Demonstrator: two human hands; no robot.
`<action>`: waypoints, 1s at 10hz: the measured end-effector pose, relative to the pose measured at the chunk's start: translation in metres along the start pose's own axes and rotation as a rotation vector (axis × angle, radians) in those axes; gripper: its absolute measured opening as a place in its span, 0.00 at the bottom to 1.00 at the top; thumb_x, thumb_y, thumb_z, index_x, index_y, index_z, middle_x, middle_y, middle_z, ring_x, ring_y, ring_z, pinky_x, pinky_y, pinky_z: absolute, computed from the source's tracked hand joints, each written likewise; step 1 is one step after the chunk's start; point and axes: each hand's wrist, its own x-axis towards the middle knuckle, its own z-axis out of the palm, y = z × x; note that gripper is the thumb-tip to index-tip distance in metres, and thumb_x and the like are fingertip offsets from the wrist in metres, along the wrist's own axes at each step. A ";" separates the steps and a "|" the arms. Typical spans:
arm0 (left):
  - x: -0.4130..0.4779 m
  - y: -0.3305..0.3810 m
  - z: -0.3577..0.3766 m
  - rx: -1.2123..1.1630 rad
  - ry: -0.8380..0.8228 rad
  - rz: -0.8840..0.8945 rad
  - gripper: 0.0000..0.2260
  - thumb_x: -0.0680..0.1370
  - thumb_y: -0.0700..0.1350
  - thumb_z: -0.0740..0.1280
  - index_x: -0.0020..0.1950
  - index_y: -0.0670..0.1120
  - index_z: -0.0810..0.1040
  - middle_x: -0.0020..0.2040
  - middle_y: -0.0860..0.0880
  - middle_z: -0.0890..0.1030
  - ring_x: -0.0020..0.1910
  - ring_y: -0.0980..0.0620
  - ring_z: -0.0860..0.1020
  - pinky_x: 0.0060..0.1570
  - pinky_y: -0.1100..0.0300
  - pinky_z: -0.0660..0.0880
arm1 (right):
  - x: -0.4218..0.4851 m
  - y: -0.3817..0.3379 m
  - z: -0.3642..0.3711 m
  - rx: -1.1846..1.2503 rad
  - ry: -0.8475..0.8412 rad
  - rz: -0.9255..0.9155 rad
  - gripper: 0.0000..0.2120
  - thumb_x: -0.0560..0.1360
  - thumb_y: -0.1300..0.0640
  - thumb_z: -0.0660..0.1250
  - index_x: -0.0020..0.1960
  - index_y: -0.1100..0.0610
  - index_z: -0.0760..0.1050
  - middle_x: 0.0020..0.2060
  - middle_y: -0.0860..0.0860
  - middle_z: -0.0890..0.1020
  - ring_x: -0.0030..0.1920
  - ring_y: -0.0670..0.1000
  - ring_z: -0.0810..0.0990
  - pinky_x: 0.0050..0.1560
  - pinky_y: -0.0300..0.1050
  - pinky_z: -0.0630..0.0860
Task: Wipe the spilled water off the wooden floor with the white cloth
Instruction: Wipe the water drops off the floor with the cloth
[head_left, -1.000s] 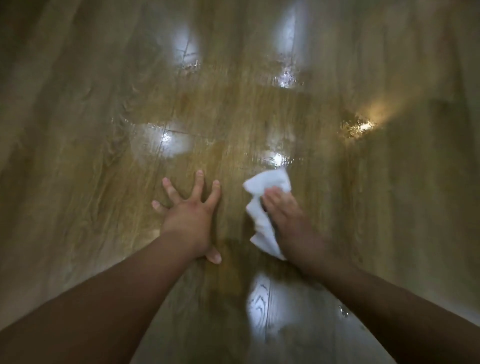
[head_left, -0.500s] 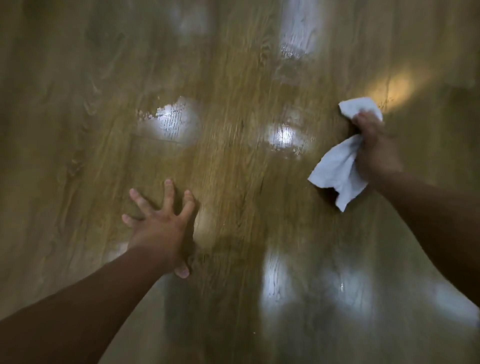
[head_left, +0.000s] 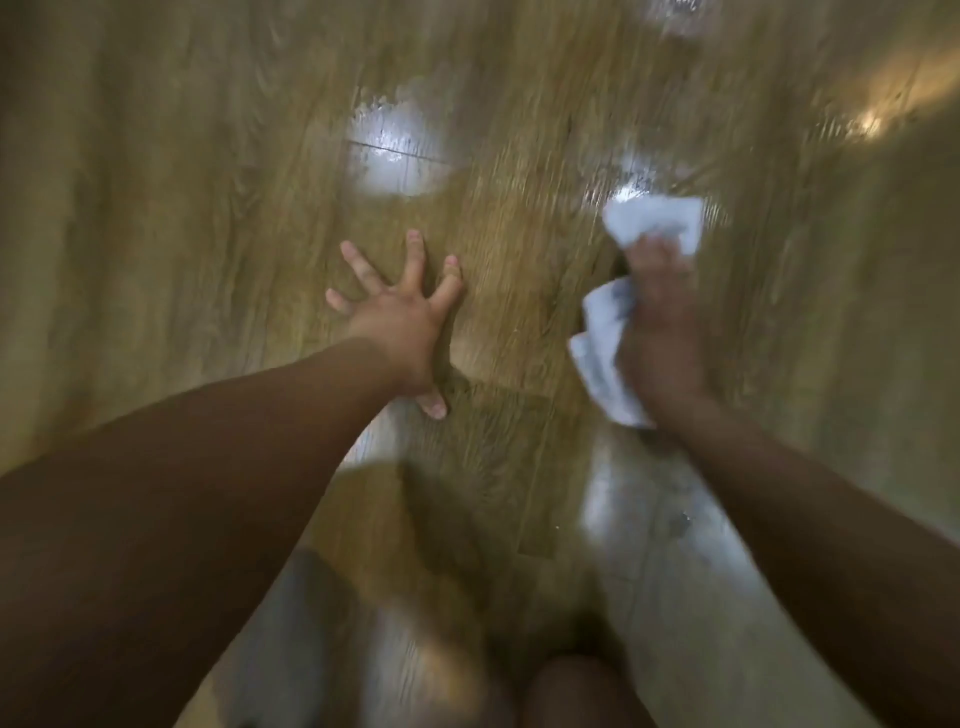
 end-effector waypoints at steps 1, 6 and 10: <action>0.000 -0.001 0.003 -0.012 0.032 0.003 0.71 0.53 0.63 0.82 0.76 0.57 0.30 0.75 0.46 0.25 0.69 0.18 0.33 0.63 0.21 0.56 | -0.079 -0.050 0.058 -0.067 -0.158 -0.258 0.29 0.69 0.69 0.51 0.69 0.67 0.70 0.69 0.62 0.72 0.71 0.61 0.66 0.75 0.50 0.51; -0.067 0.034 0.062 0.218 0.427 0.048 0.43 0.75 0.51 0.71 0.79 0.46 0.45 0.81 0.41 0.46 0.78 0.34 0.49 0.73 0.33 0.52 | -0.093 0.073 -0.085 -0.183 -0.069 0.370 0.28 0.78 0.68 0.59 0.77 0.60 0.60 0.75 0.60 0.63 0.74 0.61 0.62 0.74 0.57 0.60; -0.172 0.015 0.212 -0.325 0.609 -0.011 0.16 0.68 0.48 0.56 0.48 0.45 0.78 0.46 0.45 0.79 0.44 0.41 0.77 0.43 0.49 0.74 | -0.204 -0.154 0.106 -0.253 -0.430 -0.403 0.28 0.73 0.54 0.49 0.69 0.61 0.73 0.69 0.57 0.75 0.71 0.58 0.70 0.73 0.59 0.60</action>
